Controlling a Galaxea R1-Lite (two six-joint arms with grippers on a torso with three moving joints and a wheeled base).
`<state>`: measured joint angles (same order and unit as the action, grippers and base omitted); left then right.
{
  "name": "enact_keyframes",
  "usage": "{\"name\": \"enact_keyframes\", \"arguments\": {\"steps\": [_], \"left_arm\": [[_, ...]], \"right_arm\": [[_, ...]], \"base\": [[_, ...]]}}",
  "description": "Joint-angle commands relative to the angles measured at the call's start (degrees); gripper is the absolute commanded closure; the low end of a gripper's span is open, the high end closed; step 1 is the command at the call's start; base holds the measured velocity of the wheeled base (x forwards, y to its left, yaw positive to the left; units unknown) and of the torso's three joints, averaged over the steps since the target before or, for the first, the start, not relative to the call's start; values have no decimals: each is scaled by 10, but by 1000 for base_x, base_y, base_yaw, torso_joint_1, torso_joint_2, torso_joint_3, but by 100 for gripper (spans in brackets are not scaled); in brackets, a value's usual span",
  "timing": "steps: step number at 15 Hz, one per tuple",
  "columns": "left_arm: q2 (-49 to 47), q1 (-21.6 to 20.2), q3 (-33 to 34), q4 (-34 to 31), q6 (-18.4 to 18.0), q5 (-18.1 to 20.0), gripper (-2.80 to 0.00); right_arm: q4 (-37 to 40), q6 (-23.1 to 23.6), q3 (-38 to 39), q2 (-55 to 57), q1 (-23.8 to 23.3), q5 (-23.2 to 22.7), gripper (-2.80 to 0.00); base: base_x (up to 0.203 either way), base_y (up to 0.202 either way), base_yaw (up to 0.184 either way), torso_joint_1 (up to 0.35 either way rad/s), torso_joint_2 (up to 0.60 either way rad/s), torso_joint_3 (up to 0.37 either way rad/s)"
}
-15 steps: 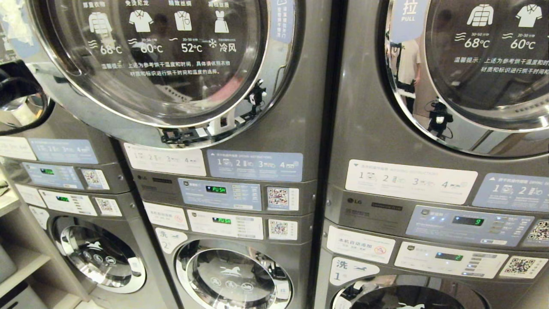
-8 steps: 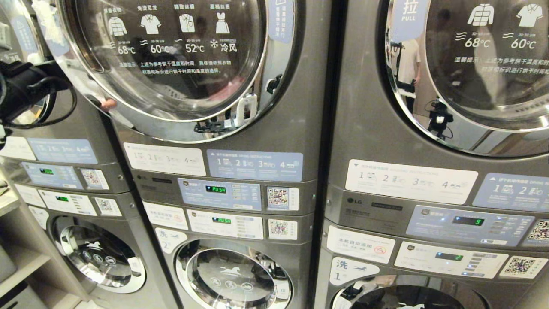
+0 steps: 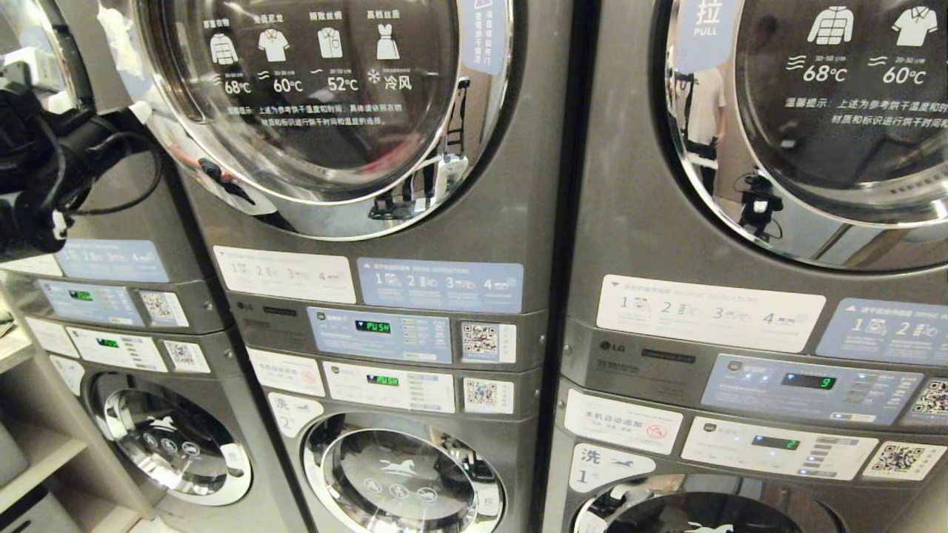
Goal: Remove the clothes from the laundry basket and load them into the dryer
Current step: Close the dryer
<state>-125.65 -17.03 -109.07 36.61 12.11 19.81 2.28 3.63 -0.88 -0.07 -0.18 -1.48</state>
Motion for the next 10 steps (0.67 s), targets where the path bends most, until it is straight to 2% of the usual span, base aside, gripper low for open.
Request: {"name": "enact_keyframes", "arguments": {"steps": [1, 4, 10], "left_arm": [[-31, 0, -15, 10, 8, 7, 0], [-55, 0, -15, 52, 9, 51, 0], [-76, 13, -16, 66, 26, 75, 0]], "right_arm": [[0, 1, 1, 0, 0, 0, 0], [0, 1, 1, 0, 0, 0, 0], [0, 1, 0, 0, 0, 0, 0]], "base": [[0, 0, 0, 0, 0, 0], [0, 0, 0, 0, 0, 0], [0, 0, 0, 0, 0, 0]]}}
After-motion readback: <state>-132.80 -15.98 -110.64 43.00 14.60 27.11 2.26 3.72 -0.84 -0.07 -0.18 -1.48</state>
